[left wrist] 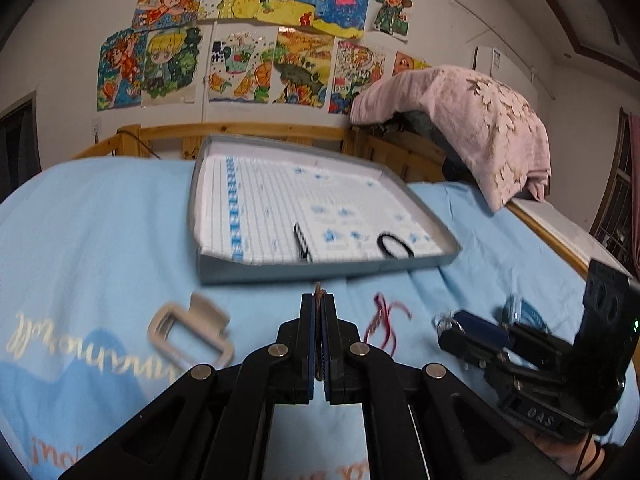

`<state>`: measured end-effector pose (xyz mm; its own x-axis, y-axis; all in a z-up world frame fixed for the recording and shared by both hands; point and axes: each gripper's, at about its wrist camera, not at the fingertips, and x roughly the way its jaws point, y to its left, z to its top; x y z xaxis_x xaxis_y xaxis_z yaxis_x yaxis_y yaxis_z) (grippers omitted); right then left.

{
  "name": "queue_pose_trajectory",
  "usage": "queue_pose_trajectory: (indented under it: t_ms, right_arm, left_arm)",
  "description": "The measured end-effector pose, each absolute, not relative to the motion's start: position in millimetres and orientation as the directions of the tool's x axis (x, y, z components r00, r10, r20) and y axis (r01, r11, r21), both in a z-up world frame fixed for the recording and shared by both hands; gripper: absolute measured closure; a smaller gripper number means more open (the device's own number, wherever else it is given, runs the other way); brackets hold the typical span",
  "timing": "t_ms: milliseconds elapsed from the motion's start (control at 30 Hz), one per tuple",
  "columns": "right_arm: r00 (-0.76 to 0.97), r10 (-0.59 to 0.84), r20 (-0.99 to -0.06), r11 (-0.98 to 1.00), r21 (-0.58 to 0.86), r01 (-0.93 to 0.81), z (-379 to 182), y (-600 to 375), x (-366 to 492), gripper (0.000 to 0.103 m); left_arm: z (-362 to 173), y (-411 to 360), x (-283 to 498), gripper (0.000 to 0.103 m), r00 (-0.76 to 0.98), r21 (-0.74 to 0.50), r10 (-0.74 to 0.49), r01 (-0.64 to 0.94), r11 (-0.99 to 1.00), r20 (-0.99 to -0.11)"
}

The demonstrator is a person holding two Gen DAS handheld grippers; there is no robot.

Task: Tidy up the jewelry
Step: 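Carry the hair tie and ring into the gray tray and open both grippers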

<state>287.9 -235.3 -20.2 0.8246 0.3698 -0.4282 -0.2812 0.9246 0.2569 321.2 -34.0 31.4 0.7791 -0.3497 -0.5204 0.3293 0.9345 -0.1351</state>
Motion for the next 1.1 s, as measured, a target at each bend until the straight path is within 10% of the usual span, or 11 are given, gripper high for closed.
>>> queue_pose_trajectory:
  t_ms: [633,1100]
  right_arm:
    - [0.899,0.243,-0.364,0.938,0.323,-0.123,18.8,-278.4,399.0,0.075]
    - [0.855,0.216,-0.472,0.957,0.277,-0.089,-28.3,-258.4,442.9,0.075]
  left_arm:
    - [59.3,-51.5,429.4,0.100,0.833,-0.239,-0.309,0.219,0.946,-0.459]
    - [-3.8,-46.1,446.0,0.100,0.786,-0.142,-0.197,0.140,0.980,-0.586]
